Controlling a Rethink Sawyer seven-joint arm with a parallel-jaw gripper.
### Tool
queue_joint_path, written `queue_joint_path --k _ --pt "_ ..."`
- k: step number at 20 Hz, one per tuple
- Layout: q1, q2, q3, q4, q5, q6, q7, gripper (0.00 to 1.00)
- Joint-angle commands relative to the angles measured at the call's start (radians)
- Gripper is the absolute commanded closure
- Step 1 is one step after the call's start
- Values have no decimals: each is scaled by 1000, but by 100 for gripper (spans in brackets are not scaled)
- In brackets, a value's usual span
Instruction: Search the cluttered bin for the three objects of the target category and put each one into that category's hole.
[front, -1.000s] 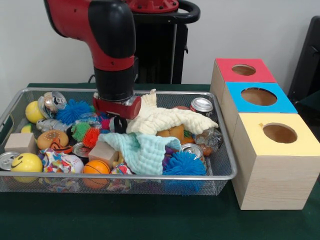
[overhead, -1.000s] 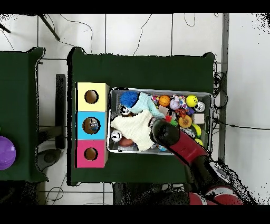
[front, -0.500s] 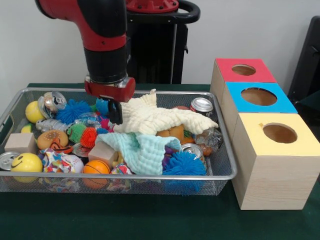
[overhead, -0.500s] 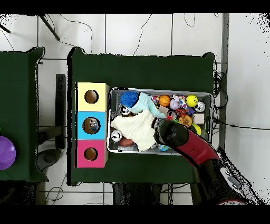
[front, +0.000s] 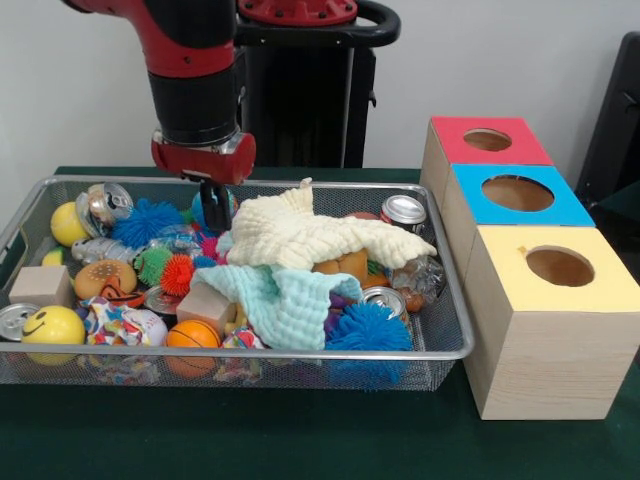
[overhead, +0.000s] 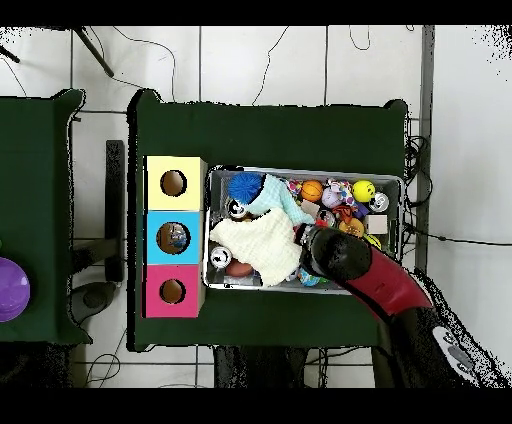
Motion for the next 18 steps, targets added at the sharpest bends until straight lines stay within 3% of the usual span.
queue_joint_path --k 1,6,7,18 --pt "-20 12 78 70 -49 60 66 100" --pt "-13 20 83 79 -55 18 87 100" --pt "-18 24 86 74 -56 21 81 0" --pt "-60 28 115 89 -63 -4 61 0"
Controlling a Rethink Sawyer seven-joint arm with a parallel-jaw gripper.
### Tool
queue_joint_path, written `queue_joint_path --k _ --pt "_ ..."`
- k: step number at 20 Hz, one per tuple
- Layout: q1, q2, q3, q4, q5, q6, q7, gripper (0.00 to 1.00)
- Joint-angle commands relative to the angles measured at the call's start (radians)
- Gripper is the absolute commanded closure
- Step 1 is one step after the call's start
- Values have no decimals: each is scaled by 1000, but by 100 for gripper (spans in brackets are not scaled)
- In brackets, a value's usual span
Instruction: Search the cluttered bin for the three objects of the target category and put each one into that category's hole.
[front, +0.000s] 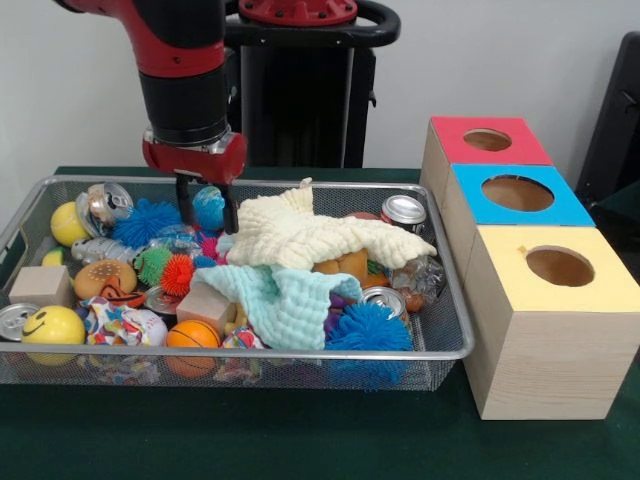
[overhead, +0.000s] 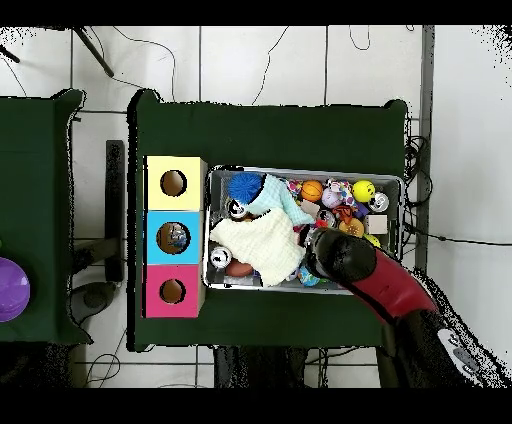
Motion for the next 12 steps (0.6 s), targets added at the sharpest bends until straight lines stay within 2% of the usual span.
queue_joint_path --k 1,6,12 --pt "-47 23 117 95 -54 -10 58 0" --pt "-86 25 138 101 -70 -10 38 0" --pt "-98 15 147 121 -98 -24 55 0"
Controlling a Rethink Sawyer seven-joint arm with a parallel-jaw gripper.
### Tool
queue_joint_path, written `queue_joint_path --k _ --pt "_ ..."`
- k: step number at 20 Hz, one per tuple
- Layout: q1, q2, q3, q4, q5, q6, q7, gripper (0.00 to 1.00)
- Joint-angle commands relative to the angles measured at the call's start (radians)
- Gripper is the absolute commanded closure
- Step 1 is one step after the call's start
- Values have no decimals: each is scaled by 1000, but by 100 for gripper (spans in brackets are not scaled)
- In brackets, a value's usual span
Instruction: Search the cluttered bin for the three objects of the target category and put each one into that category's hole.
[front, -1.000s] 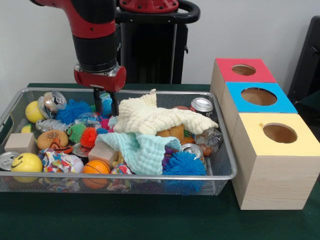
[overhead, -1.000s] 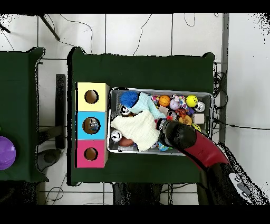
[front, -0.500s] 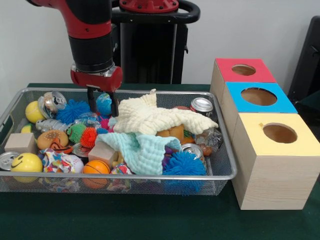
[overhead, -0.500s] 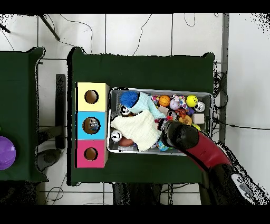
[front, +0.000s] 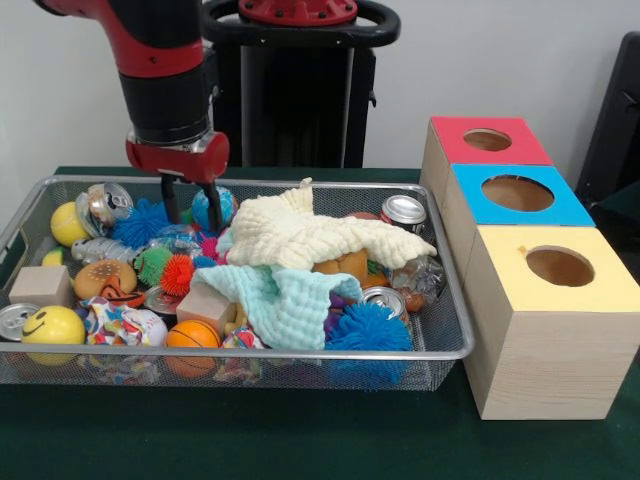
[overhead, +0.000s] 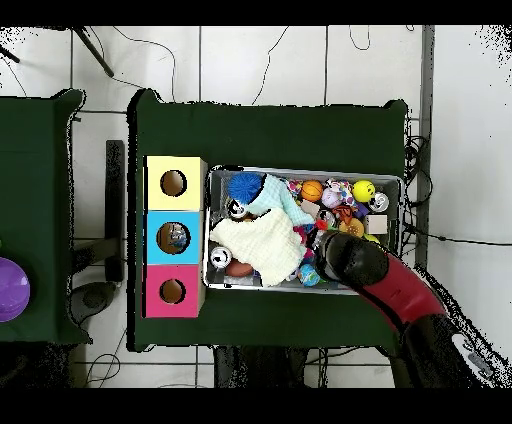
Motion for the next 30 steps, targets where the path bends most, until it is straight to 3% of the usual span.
queue_joint_path --k 1,8,16,23,30 --pt "-25 14 107 116 -65 -31 64 0" --pt "-20 57 102 92 -87 -70 80 0" --pt "43 111 41 41 -116 -132 129 0" --pt "72 48 -6 41 -132 -119 129 0" --pt "44 -1 11 62 -124 -67 114 0"
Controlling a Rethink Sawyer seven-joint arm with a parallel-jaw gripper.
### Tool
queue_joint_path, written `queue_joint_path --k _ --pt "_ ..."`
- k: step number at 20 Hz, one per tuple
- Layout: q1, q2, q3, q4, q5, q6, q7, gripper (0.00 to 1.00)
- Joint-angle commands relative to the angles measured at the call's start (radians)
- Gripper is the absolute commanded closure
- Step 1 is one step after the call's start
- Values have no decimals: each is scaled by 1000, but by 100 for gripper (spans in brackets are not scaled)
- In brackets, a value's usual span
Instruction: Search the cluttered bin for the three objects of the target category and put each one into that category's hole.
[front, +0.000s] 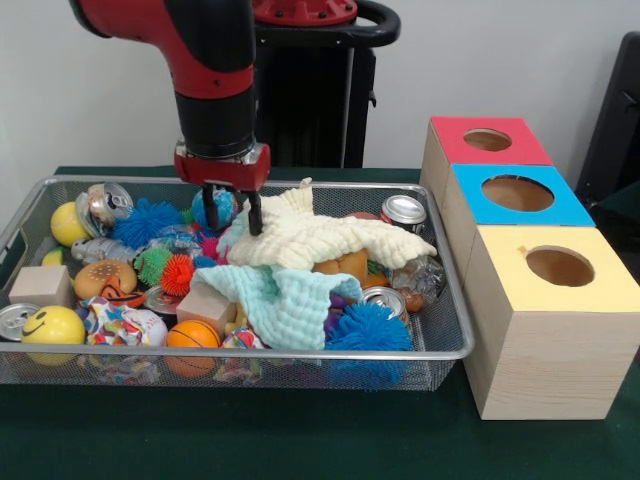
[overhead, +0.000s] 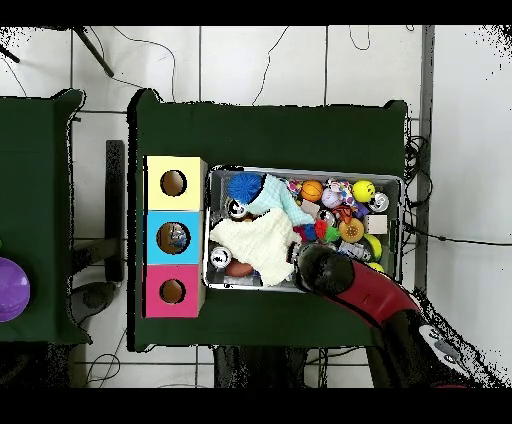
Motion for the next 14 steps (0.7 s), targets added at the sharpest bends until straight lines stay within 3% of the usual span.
queue_joint_path --k 1,8,14 --pt "-36 -56 34 25 -20 27 108 0" --pt "-141 -51 87 -11 -17 141 22 0" --pt "-220 44 115 -63 -67 98 -32 0"
